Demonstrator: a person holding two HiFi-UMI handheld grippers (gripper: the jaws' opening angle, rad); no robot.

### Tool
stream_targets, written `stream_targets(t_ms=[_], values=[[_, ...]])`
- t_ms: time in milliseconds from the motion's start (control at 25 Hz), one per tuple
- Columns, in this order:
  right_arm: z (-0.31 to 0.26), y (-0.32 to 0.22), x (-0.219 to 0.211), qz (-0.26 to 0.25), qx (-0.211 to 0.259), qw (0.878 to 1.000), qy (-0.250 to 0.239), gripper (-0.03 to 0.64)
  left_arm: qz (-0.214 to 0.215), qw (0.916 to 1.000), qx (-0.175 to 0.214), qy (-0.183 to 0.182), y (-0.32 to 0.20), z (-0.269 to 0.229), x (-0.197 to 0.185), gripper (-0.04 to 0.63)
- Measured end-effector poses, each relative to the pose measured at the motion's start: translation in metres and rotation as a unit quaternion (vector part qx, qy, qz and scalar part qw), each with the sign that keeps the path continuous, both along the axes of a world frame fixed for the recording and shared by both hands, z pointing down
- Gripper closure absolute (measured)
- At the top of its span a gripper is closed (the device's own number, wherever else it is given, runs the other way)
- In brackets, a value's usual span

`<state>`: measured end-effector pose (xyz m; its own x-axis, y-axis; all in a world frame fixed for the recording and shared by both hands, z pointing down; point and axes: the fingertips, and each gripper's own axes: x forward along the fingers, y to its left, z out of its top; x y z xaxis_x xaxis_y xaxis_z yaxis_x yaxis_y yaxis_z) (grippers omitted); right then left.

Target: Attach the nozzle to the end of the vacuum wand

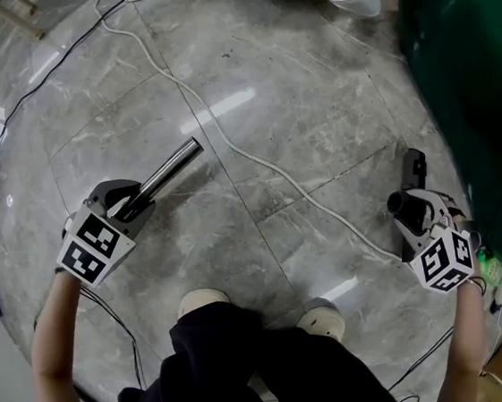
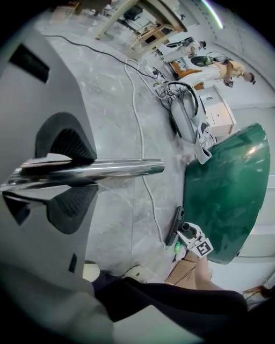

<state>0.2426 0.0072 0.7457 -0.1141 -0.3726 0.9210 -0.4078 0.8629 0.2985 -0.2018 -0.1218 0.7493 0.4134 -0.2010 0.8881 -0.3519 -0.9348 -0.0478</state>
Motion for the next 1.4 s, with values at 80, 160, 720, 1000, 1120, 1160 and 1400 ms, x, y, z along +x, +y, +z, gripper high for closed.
stream_targets(t_ms=[80,160,720,1000,1120,1160,1400], values=[[-0.002,-0.002,-0.005,-0.008,0.003,1.0,-0.002,0.414,0.015,0.9998,-0.002,0.011,0.004,-0.005,0.017,0.439],[-0.004,-0.003,-0.011,-0.017,0.005,1.0,-0.002,0.414,0.028,0.9994,-0.006,0.022,0.011,-0.007,0.034,0.439],[-0.005,-0.015,-0.049,-0.082,0.009,0.997,-0.004,0.414,0.108,0.9886,-0.049,0.093,0.066,-0.02,0.135,0.437],[-0.004,-0.024,-0.067,-0.109,0.009,0.994,-0.003,0.414,0.139,0.9833,-0.057,0.102,0.075,-0.023,0.164,0.436],[-0.002,-0.031,-0.073,-0.117,0.01,0.993,-0.004,0.414,0.147,0.9812,-0.063,0.108,0.08,-0.025,0.173,0.434],[-0.001,-0.034,-0.074,-0.121,0.01,0.993,-0.003,0.414,0.151,0.9802,-0.065,0.11,0.083,-0.025,0.175,0.434],[0.004,-0.048,-0.087,-0.149,0.012,0.989,0.004,0.414,0.168,0.9762,-0.075,0.115,0.099,-0.023,0.188,0.433]])
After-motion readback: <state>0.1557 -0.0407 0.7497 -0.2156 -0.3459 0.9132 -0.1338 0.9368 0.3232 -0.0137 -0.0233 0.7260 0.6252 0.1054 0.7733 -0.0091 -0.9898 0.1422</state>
